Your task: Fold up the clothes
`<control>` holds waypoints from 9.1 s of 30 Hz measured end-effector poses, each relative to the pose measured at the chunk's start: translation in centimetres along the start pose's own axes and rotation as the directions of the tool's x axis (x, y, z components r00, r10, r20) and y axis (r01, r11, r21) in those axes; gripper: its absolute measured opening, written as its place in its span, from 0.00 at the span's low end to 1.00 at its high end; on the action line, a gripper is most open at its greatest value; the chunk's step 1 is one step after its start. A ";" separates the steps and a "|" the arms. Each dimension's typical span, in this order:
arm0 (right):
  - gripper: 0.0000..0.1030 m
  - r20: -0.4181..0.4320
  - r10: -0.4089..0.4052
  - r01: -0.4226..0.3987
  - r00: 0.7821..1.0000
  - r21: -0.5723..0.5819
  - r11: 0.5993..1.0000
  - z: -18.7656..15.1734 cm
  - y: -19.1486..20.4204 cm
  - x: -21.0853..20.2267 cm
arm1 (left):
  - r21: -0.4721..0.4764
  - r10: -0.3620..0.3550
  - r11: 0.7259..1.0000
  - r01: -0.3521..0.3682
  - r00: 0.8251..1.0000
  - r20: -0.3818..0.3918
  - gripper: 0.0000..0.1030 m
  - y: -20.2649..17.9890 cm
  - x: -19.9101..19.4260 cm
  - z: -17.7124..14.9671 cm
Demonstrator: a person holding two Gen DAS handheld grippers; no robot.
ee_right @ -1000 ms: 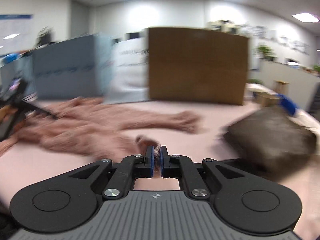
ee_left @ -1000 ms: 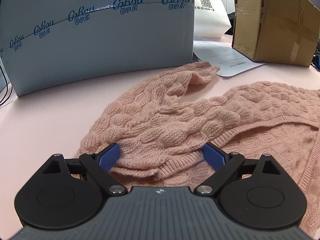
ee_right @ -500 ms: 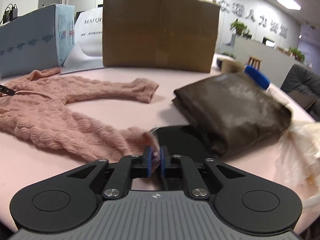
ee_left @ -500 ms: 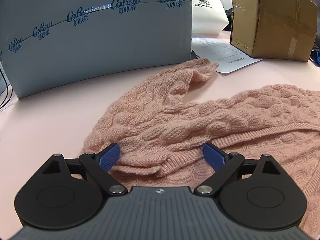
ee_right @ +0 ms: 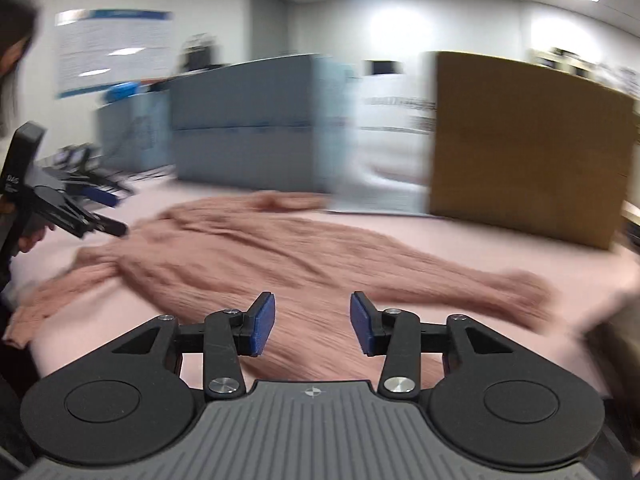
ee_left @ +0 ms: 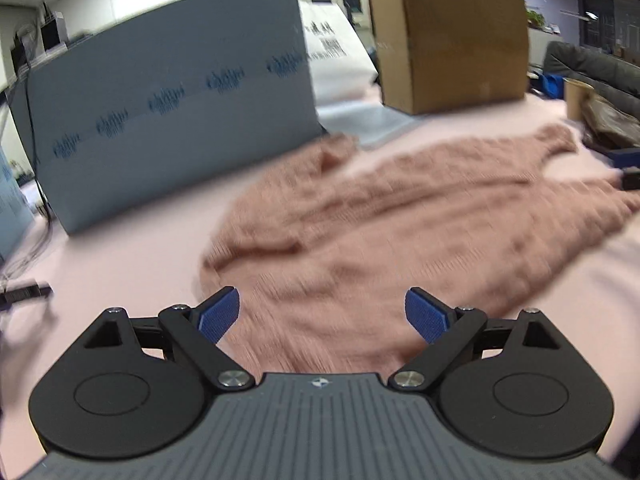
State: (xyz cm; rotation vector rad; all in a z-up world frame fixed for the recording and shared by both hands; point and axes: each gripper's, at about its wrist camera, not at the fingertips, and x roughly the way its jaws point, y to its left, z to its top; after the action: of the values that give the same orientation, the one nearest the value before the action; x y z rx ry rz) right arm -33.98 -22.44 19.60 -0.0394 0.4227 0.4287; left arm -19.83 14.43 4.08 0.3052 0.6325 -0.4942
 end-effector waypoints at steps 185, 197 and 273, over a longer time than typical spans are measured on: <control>0.95 0.067 0.172 -0.181 0.983 0.186 0.966 14.6 -1.9 17.4 | -0.484 0.100 0.874 -0.034 0.989 0.112 0.91 3.7 4.4 1.0; 0.61 -0.167 -0.057 0.058 0.984 -0.001 0.998 16.4 -5.6 28.1 | -0.453 0.172 0.885 -0.108 0.980 0.102 0.91 3.1 4.3 1.1; 0.14 -0.222 0.365 -0.364 0.904 0.045 0.930 2.3 5.4 12.4 | -0.489 0.114 0.866 -0.109 0.993 -0.020 0.91 7.2 12.0 5.1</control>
State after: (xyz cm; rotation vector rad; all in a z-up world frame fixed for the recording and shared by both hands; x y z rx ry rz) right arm -25.08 -12.31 16.93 -0.0057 0.6610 0.7987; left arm -5.15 14.18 1.34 -0.1441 0.7038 -0.2093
